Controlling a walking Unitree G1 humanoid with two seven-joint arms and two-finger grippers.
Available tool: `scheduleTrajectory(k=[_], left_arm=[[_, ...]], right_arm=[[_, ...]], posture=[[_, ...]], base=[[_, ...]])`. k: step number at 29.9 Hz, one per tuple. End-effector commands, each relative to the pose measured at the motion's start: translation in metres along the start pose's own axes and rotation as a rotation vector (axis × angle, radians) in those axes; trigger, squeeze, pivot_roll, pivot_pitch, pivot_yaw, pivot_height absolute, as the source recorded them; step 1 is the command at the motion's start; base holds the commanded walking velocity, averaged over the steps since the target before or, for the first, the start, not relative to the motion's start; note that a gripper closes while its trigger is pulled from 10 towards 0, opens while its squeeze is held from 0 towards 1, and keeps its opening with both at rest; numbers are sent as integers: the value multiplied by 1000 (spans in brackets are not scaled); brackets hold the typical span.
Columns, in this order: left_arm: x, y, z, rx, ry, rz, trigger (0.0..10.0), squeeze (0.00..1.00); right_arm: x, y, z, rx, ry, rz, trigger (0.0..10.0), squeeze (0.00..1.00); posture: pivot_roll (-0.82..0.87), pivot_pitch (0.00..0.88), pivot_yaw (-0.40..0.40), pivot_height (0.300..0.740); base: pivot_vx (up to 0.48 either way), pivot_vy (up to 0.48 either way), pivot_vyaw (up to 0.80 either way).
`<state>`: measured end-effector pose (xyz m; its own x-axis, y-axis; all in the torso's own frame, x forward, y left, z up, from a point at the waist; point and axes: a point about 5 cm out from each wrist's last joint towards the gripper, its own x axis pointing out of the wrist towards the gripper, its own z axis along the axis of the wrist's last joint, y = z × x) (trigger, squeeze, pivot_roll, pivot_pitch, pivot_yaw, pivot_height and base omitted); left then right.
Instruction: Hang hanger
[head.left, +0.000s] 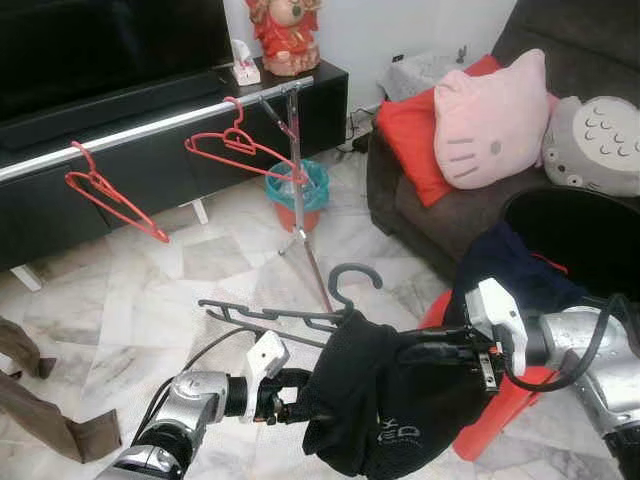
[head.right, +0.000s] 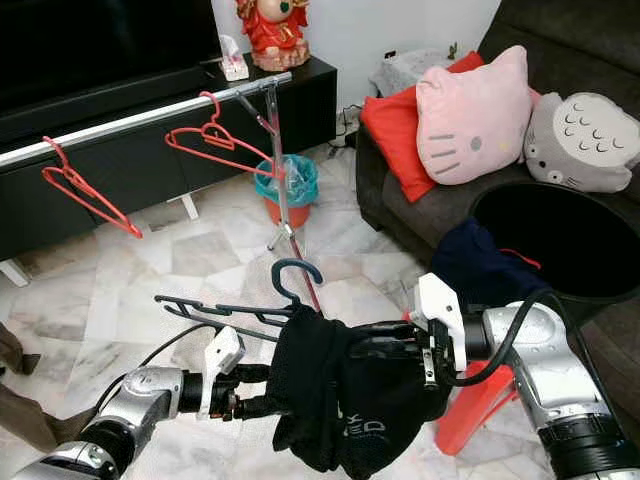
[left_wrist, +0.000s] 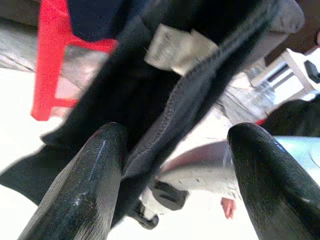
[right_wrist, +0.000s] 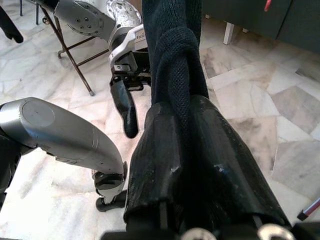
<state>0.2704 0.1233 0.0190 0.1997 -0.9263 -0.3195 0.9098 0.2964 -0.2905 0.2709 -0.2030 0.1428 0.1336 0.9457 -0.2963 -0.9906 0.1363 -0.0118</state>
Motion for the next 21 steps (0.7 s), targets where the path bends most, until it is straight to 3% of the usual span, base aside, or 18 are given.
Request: scheduleTrajectory(k=[1,12,14,21], left_arm=[[-4,-1,-4,2,37,-17,10000,0],[0,-1,-6,28,55,29,10000,0],[2,1,-7,50,65,79,10000,0],[2,0,-9,38,72,79,10000,0]], right_arm=[[-1,-2,18,-66,-38,15,0,0],[2,-5,30,-104,-56,29,0,0],[7,-1,35,-115,-76,59,0,0],[10,3,35,-118,-80,80,0,0]], posture=[[-93,20,35,740],[-95,27,34,740],[-98,27,33,740],[-96,27,33,740]], base=[[0,0,0],[0,0,0],[0,0,0],[0,0,0]])
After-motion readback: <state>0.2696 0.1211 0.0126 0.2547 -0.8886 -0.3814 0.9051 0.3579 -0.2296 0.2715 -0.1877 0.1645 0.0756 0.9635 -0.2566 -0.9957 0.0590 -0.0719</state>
